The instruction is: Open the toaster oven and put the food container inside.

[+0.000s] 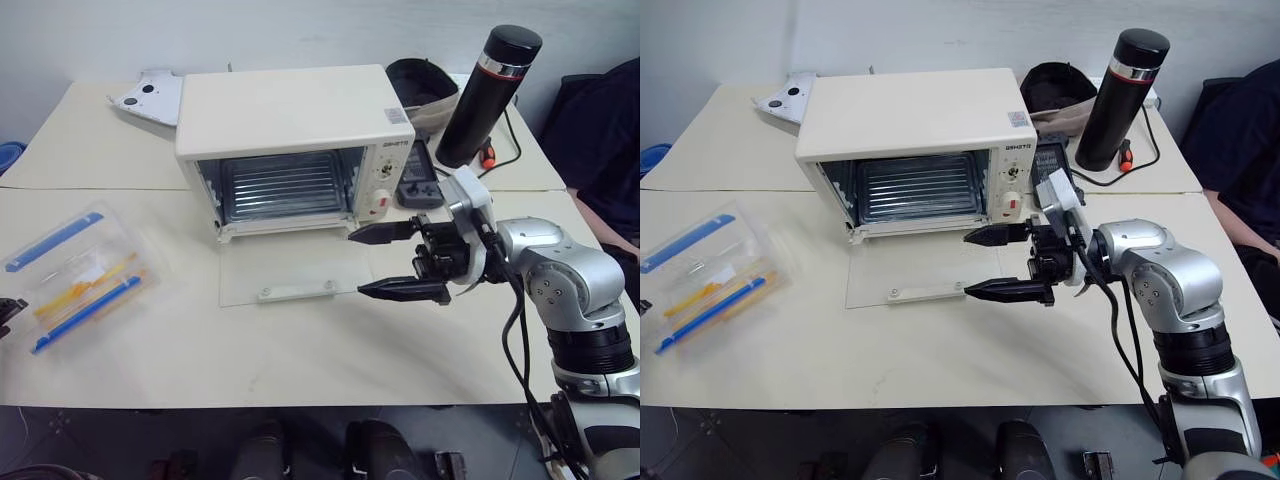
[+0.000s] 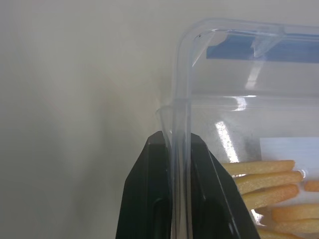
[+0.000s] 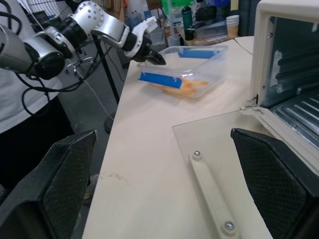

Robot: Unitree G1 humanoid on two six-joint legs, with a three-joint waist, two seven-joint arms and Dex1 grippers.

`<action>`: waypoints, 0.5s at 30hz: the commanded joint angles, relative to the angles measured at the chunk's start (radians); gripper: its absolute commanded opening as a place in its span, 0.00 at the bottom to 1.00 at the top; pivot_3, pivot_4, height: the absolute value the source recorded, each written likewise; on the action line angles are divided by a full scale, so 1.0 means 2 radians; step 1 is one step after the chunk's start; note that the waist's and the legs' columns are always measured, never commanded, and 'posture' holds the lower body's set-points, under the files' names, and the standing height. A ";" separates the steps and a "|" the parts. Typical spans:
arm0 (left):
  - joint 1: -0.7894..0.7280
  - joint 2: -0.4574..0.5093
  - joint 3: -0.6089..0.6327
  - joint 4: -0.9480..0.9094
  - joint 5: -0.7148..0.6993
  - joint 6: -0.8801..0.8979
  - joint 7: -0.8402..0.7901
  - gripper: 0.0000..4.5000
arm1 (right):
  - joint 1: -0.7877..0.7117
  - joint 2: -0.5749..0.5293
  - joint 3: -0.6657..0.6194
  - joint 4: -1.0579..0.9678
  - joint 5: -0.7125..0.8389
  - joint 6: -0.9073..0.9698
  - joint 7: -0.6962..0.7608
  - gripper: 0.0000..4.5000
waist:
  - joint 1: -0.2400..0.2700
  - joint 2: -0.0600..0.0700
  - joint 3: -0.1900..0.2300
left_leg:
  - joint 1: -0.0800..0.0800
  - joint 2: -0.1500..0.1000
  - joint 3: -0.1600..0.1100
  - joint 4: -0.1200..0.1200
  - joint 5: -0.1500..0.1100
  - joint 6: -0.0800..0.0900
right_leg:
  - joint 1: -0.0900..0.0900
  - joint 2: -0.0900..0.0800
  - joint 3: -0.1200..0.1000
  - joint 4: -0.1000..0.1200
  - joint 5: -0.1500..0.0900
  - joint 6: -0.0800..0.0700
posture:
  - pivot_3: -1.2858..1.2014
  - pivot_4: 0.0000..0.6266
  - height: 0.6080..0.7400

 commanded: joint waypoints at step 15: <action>-0.179 -0.107 -0.082 -0.278 -0.171 0.208 0.058 0.00 | 0.092 -0.081 -0.137 -0.066 0.089 0.044 -0.034 1.00 | 0.013 -0.001 0.001 | 0.000 0.000 -0.001 0.000 0.001 0.000 | 0.002 0.000 0.001 -0.003 0.000 0.000 | 0.52 0.24 1.00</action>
